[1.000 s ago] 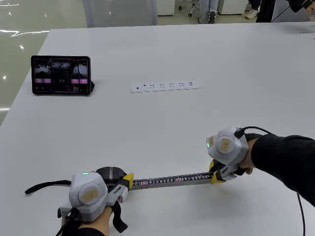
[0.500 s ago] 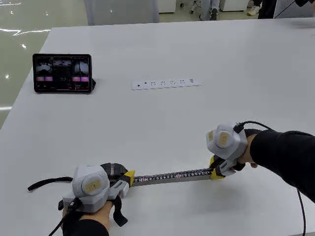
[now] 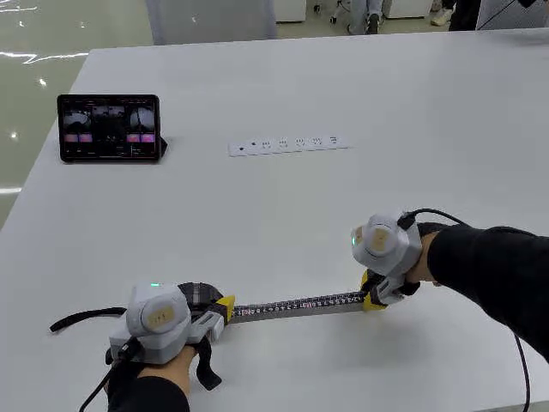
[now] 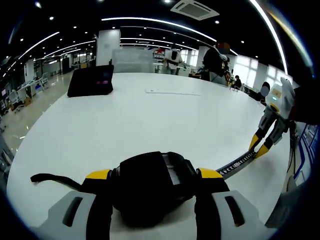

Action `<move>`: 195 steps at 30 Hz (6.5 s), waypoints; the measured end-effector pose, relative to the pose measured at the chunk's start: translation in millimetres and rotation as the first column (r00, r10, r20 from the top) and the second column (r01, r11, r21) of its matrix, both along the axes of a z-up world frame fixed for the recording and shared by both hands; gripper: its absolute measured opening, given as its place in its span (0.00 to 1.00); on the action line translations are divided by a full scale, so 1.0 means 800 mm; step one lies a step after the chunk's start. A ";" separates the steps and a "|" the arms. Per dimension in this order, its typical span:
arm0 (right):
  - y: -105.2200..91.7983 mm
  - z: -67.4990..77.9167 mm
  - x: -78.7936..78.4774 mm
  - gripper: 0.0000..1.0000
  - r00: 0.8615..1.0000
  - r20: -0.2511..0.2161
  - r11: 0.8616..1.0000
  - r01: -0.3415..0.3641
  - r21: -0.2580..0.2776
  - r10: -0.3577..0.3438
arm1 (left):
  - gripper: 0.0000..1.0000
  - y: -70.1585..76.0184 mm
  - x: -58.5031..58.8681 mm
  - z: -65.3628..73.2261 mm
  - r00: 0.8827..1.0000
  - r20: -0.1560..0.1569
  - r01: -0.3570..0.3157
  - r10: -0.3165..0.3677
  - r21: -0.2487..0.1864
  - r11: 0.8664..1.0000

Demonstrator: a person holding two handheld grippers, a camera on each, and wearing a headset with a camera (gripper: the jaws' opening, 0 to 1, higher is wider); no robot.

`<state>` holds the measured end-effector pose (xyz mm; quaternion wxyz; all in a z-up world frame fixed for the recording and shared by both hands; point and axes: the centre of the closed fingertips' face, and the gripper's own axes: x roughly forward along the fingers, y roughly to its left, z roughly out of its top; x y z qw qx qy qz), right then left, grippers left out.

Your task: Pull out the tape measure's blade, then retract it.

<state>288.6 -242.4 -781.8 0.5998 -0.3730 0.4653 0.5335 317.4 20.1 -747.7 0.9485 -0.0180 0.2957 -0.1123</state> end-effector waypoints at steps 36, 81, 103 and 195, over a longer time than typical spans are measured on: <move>0.027 -0.002 0.003 0.09 1.000 -0.008 1.000 0.010 0.020 -0.010 | 0.63 -0.001 0.001 -0.001 1.000 -0.030 0.004 -0.005 -0.005 1.000; 0.061 -0.001 0.002 0.10 0.999 -0.023 0.999 0.034 0.008 -0.034 | 0.63 -0.001 0.000 -0.003 0.998 -0.059 0.013 -0.013 -0.007 1.000; 0.076 0.000 0.001 0.10 0.999 0.019 0.999 -0.045 0.006 0.045 | 0.63 -0.001 0.000 -0.004 0.998 -0.059 0.016 -0.017 -0.012 1.000; 0.134 -0.001 0.002 0.10 1.000 0.027 1.000 -0.004 0.024 0.003 | 0.63 -0.002 -0.003 -0.005 0.996 -0.080 0.042 -0.047 -0.070 0.997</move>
